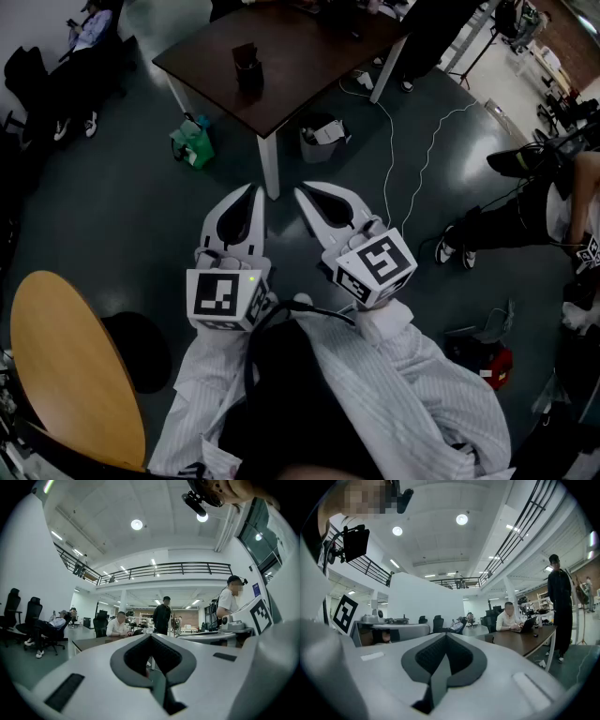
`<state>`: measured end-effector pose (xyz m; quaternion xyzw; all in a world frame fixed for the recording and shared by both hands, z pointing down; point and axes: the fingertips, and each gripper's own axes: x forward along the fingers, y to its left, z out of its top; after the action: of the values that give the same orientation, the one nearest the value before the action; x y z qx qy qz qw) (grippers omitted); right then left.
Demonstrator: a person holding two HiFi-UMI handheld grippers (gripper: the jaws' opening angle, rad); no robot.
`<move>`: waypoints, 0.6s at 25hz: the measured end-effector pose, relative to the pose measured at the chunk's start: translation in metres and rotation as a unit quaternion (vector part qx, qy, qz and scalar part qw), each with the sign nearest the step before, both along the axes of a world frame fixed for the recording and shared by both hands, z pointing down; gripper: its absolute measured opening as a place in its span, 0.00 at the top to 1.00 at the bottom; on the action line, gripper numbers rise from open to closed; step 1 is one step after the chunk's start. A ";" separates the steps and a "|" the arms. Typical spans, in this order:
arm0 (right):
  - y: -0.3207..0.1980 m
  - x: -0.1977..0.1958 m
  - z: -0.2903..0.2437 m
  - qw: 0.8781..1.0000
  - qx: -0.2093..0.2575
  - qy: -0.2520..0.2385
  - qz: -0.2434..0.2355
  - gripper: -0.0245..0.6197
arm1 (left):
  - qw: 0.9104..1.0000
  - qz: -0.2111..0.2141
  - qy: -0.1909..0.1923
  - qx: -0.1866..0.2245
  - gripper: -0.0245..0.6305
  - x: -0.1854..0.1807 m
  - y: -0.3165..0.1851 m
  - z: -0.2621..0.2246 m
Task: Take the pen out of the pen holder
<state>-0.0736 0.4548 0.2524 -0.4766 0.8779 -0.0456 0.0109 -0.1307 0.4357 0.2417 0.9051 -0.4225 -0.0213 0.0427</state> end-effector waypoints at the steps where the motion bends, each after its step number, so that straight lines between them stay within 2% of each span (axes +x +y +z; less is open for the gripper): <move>1: 0.002 0.000 0.001 1.000 -0.001 -0.001 0.000 0.96 | 1.000 -0.001 0.000 -0.001 0.96 0.000 0.002 0.001; 15: 0.019 0.019 0.004 1.000 0.001 -0.008 -0.019 0.96 | 0.999 -0.031 0.001 0.012 0.96 0.017 0.017 0.001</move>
<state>-0.0545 0.4740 0.2564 -0.4598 0.8865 -0.0488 0.0177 -0.1137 0.4524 0.2422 0.8922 -0.4497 -0.0285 0.0314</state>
